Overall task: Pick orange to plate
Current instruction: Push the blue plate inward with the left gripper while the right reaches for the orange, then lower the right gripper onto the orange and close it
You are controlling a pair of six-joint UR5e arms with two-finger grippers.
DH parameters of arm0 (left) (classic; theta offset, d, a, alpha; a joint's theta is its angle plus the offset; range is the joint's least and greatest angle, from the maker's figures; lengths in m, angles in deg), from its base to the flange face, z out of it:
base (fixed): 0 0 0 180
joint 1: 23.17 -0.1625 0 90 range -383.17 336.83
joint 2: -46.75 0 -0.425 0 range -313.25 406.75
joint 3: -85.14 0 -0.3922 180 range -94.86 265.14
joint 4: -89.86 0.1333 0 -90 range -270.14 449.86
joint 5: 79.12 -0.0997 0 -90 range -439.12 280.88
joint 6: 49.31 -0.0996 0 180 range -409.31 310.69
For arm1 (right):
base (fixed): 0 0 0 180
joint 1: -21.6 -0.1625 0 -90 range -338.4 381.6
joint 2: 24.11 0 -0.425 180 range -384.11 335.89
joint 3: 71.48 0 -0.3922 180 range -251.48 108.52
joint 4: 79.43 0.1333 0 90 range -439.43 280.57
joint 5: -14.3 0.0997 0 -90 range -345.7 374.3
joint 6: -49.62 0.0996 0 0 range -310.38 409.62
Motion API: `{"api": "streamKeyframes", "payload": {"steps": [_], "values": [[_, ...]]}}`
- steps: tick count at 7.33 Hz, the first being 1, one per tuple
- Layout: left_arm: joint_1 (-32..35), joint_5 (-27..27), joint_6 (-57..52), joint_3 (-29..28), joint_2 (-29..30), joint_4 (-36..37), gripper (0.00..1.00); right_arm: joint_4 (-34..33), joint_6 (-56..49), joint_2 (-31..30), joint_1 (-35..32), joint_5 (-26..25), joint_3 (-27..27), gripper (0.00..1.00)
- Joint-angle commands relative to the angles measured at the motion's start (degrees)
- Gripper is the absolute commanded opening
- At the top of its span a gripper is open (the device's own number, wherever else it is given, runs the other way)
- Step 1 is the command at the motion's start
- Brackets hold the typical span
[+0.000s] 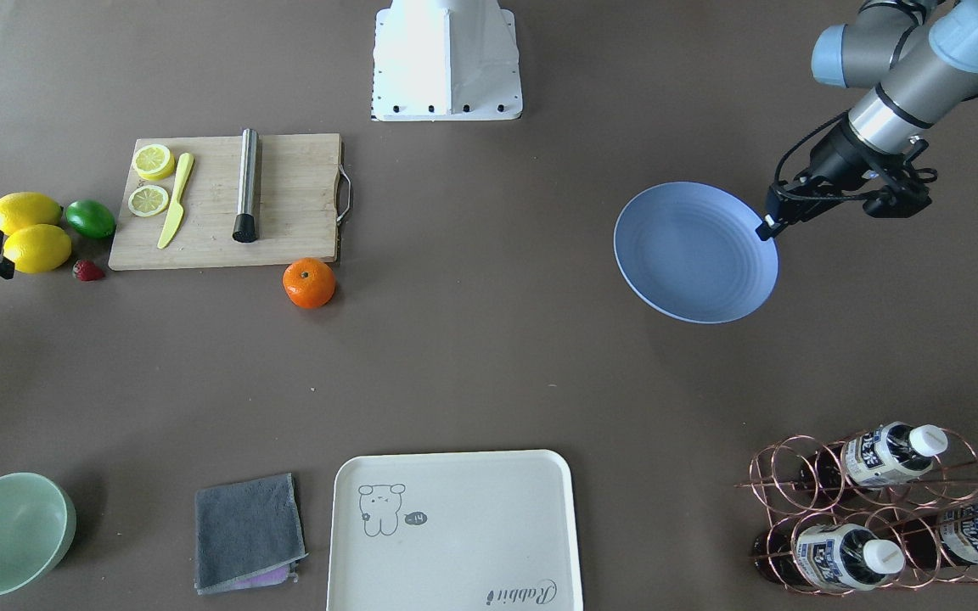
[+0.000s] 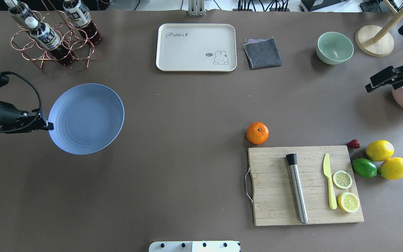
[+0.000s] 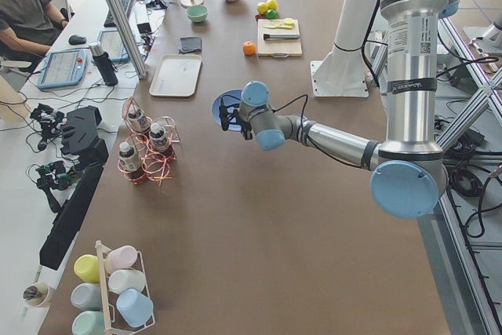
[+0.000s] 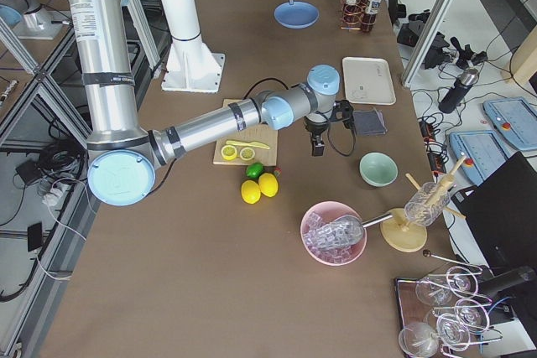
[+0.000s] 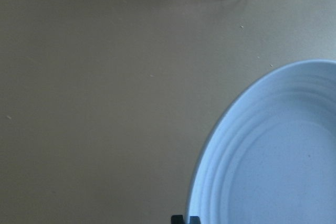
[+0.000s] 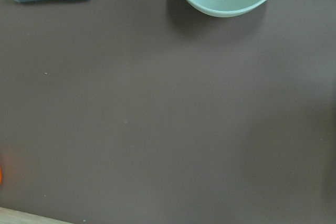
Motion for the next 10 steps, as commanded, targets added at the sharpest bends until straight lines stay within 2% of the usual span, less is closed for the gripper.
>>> {"api": "streamKeyframes", "payload": {"steps": [1, 3, 5, 8, 10], "values": [[-9.4, -8.9, 8.0, 3.7, 8.7, 11.5, 0.0, 0.0, 9.5, 3.7, 5.9, -1.2, -2.1, 1.0], [-19.2, -17.2, 15.1, 3.3, 17.5, 18.9, 0.0, 0.0, 15.6, 8.0, 11.7, -5.0, -2.0, 1.0], [-27.3, -24.4, 16.9, 2.1, 21.2, 21.9, 0.0, -0.1, 20.4, 11.4, 17.9, -9.8, -1.4, 1.0], [-29.8, -25.3, 17.0, -0.2, 22.1, 21.7, 0.0, -0.1, 27.5, 13.4, 27.2, -17.2, -0.7, 1.0], [-30.0, -25.2, 16.9, -1.3, 22.6, 21.5, 0.0, -0.1, 30.6, 15.4, 31.0, -21.3, 0.8, 1.0]]}}
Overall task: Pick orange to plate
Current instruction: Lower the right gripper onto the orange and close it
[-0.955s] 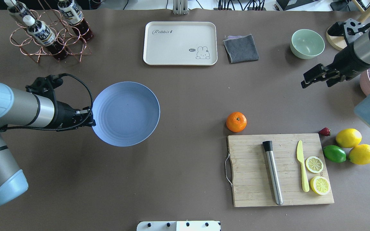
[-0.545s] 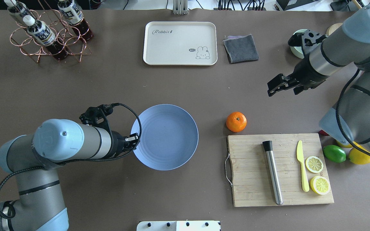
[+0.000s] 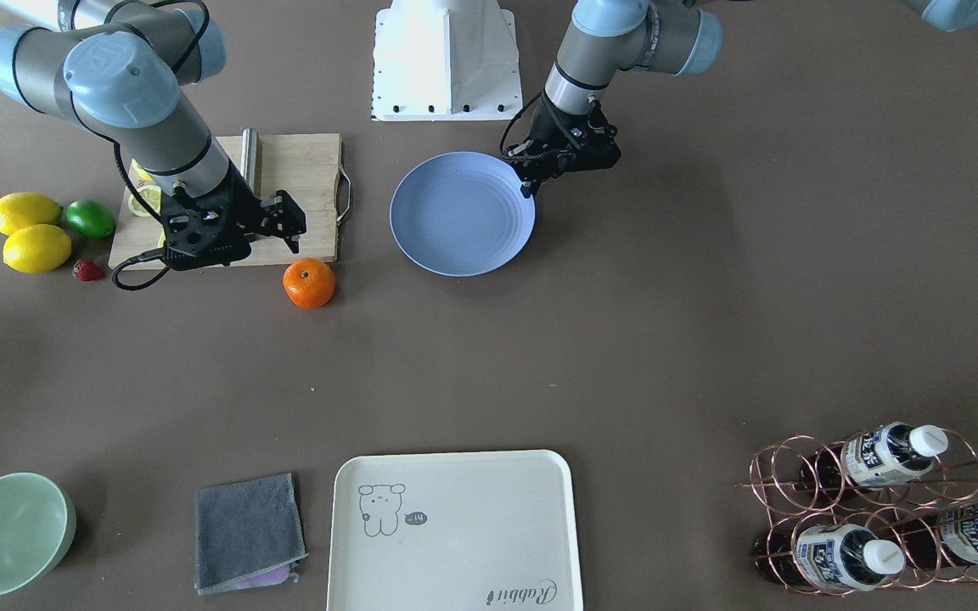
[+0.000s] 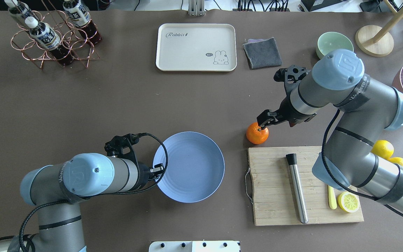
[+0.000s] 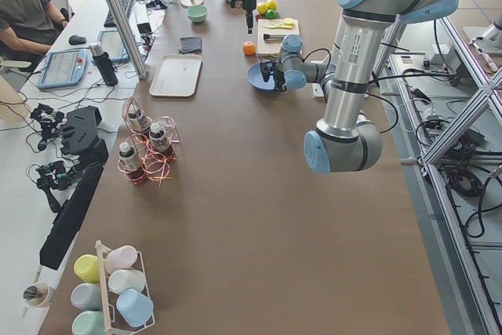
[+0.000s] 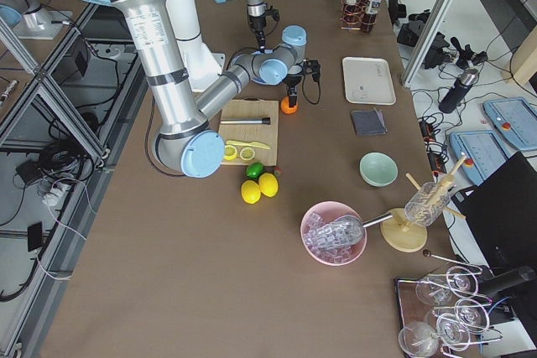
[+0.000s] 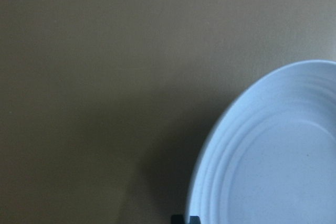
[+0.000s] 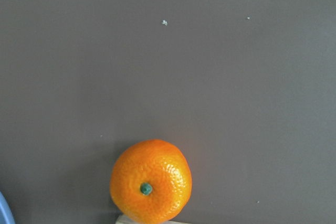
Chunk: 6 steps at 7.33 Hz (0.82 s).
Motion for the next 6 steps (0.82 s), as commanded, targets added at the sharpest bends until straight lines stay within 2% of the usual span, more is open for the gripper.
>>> {"api": "streamKeyframes", "payload": {"steps": [1, 2, 3, 4, 6], "values": [[-0.2, 0.1, 0.0, -0.7, 0.8, -0.2, 0.0, 0.6, 2.4, 2.9, 3.3, -3.4, 3.2, 1.0], [-0.1, 0.1, 0.0, -0.6, 1.2, -0.2, 0.0, 2.0, 2.4, 4.3, 3.5, -3.5, 6.0, 1.0], [-0.1, 0.1, 0.0, -0.5, 1.6, -0.2, 0.9, 4.3, 2.3, 4.4, 4.0, -4.5, 7.9, 1.0], [-0.1, 0.0, 0.1, -0.3, 2.1, -0.1, 0.97, 5.0, 2.1, 4.3, 4.2, -4.7, 9.0, 1.0], [-0.1, 0.0, 1.3, -0.2, 2.1, -0.1, 0.97, 5.0, 1.7, 4.3, 4.2, -4.8, 9.4, 1.0]]}}
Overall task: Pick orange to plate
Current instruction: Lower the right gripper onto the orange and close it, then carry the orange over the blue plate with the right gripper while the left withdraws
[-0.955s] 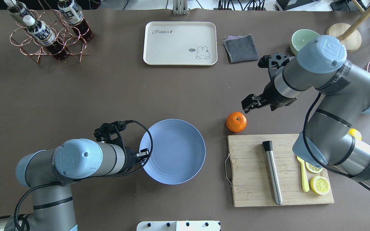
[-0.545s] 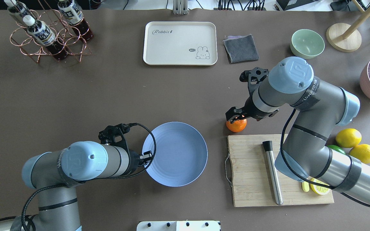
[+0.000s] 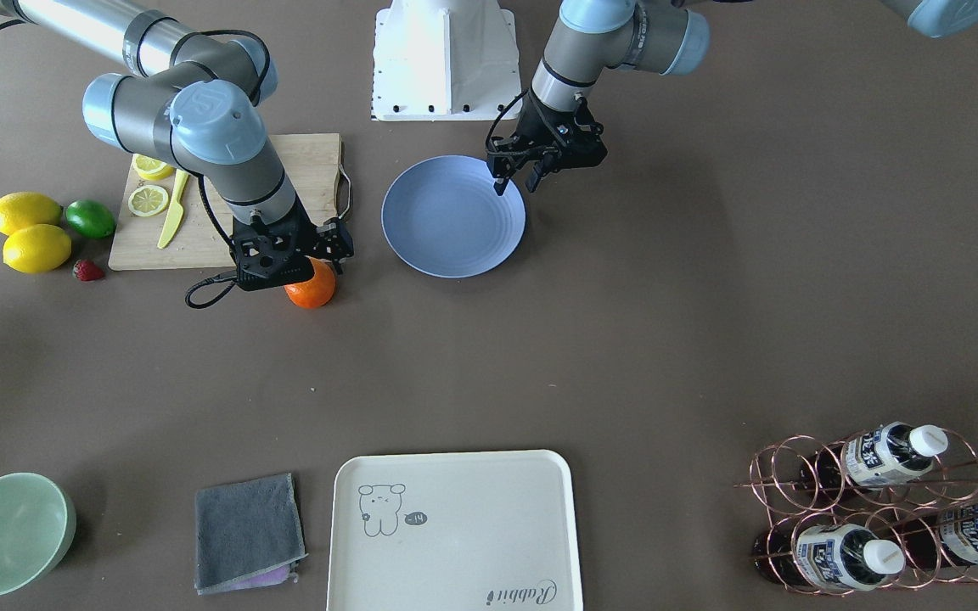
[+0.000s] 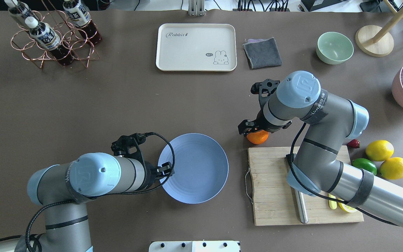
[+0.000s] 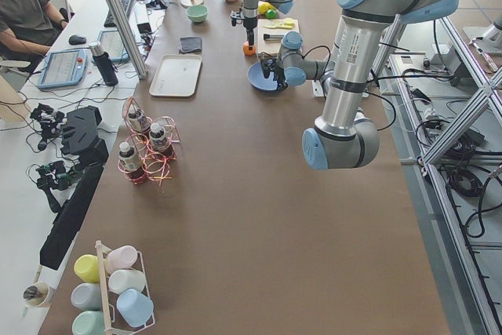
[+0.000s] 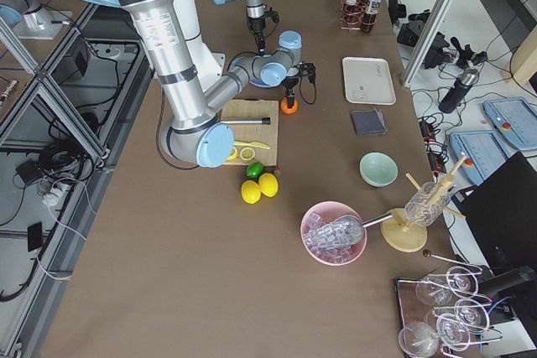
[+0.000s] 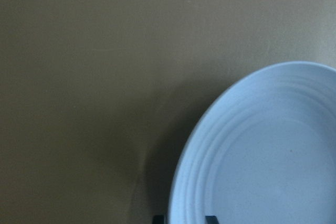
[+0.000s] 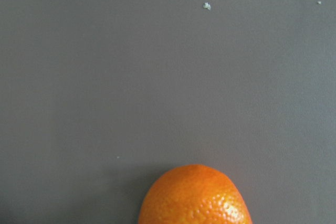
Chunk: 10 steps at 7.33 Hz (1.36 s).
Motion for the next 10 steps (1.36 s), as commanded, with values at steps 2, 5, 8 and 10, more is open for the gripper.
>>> {"api": "streamKeyframes", "payload": {"steps": [2, 5, 8, 10], "values": [[0.0, 0.0, 0.8, 0.2, 0.4, 0.0, 0.97, 0.2, -0.2, 0.1, 0.1, -0.4, 1.7, 1.0], [0.1, 0.0, 2.1, 0.3, 0.5, 0.0, 0.97, 0.1, 0.9, 0.8, 0.1, -0.3, 1.8, 0.0], [3.2, 1.5, 1.9, 3.7, 0.1, 0.4, 0.97, -8.4, 4.5, 9.7, -0.3, -0.2, -1.1, 0.0], [11.9, 9.4, -6.2, 4.5, -1.8, 4.2, 0.97, -8.9, 14.4, 13.2, 6.0, -5.5, -2.0, 0.0]]}}
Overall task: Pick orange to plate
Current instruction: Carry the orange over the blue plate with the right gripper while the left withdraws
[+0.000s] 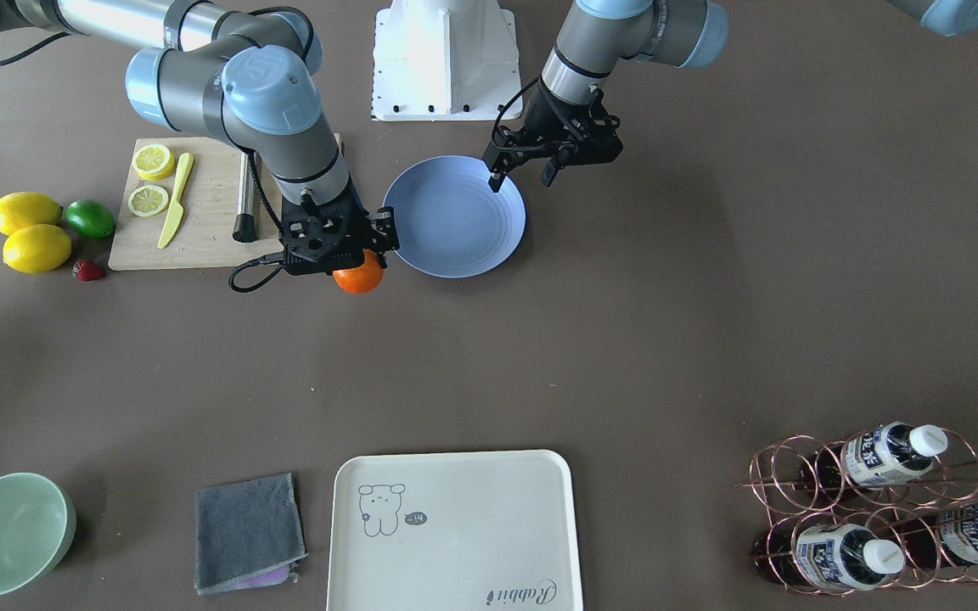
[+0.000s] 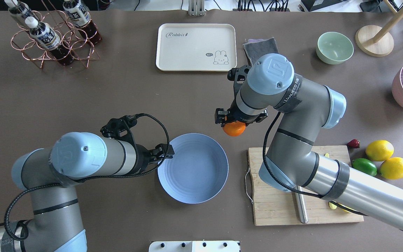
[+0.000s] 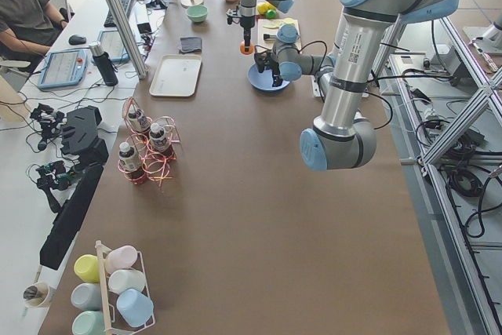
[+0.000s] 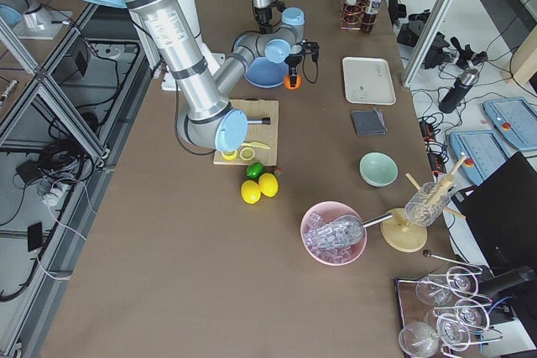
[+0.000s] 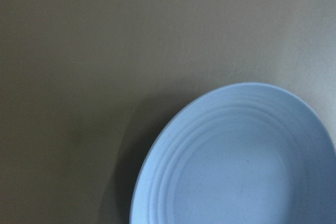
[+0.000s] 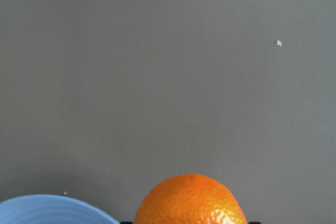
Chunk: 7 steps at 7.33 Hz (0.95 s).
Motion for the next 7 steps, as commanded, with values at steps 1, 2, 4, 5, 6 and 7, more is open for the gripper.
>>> {"api": "streamKeyframes", "payload": {"steps": [1, 2, 4, 5, 6, 7], "values": [[9.7, 9.3, -8.9, 0.9, -2.1, 2.7, 0.97, -1.0, 9.2, 4.1, 8.4, -6.5, -0.6, 0.0], [12.1, 12.1, -12.3, 0.3, -2.5, 2.7, 0.97, -0.9, 11.6, 4.8, 12.1, -9.5, -0.2, 0.0], [14.2, 12.1, -13.0, 0.4, -4.9, 2.7, 0.97, -0.5, 12.5, 4.8, 14.7, -11.7, 1.2, 0.0], [14.2, 12.0, -12.8, 0.4, -4.6, 2.7, 0.97, -0.3, 12.5, 5.2, 14.9, -11.7, 2.9, 0.0], [14.3, 11.9, -12.6, 0.8, -4.7, 2.7, 0.97, -0.3, 12.5, 5.3, 15.2, -11.6, 3.0, 0.0], [14.2, 11.8, -12.5, 0.6, -4.6, 2.7, 0.97, -0.3, 12.3, 5.2, 15.2, -11.6, 3.5, 0.0]]}}
